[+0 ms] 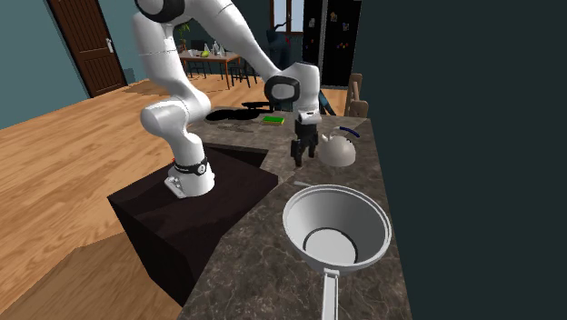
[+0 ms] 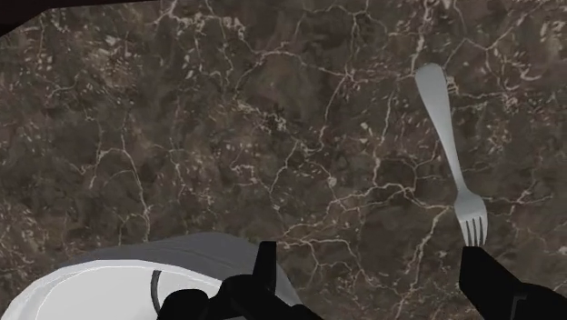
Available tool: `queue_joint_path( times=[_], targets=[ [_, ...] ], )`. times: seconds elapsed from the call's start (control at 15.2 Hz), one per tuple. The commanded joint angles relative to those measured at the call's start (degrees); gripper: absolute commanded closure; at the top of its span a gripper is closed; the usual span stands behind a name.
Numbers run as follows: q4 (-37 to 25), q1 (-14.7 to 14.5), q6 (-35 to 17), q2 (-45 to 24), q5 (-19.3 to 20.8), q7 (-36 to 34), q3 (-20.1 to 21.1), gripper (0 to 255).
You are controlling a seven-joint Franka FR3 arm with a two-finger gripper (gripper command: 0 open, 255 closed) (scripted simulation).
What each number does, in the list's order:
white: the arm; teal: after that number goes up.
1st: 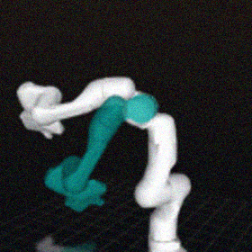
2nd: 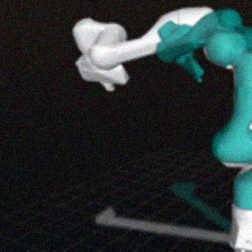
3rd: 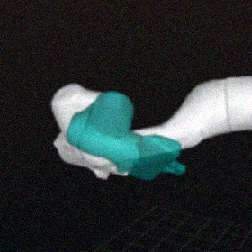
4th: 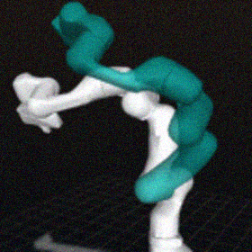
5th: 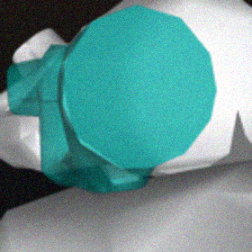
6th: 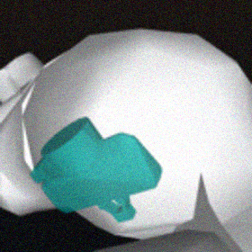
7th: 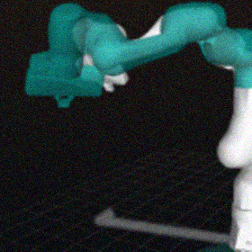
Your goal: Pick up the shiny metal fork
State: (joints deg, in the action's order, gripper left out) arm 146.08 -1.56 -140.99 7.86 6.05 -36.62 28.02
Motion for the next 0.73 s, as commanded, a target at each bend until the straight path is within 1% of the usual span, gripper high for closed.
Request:
queue_joint_path(
  times=[0.0, 0.13, 0.26, 0.46, 0.66],
  targets=[
    [-1.78, 0.53, -3.11, -5.83, 5.04, -5.51, 1.88, 0],
    [-3.97, 0.35, -4.94, -11.20, 10.78, -10.88, 2.46, 0],
    [-6.57, -0.89, -6.18, -16.58, 16.73, -16.27, 1.90, 0],
    [-11.06, -4.44, -7.28, -24.23, 24.42, -23.23, -0.54, 0],
    [-16.09, -8.58, -7.88, -31.35, 30.11, -28.50, -3.42, 0]
  ],
)
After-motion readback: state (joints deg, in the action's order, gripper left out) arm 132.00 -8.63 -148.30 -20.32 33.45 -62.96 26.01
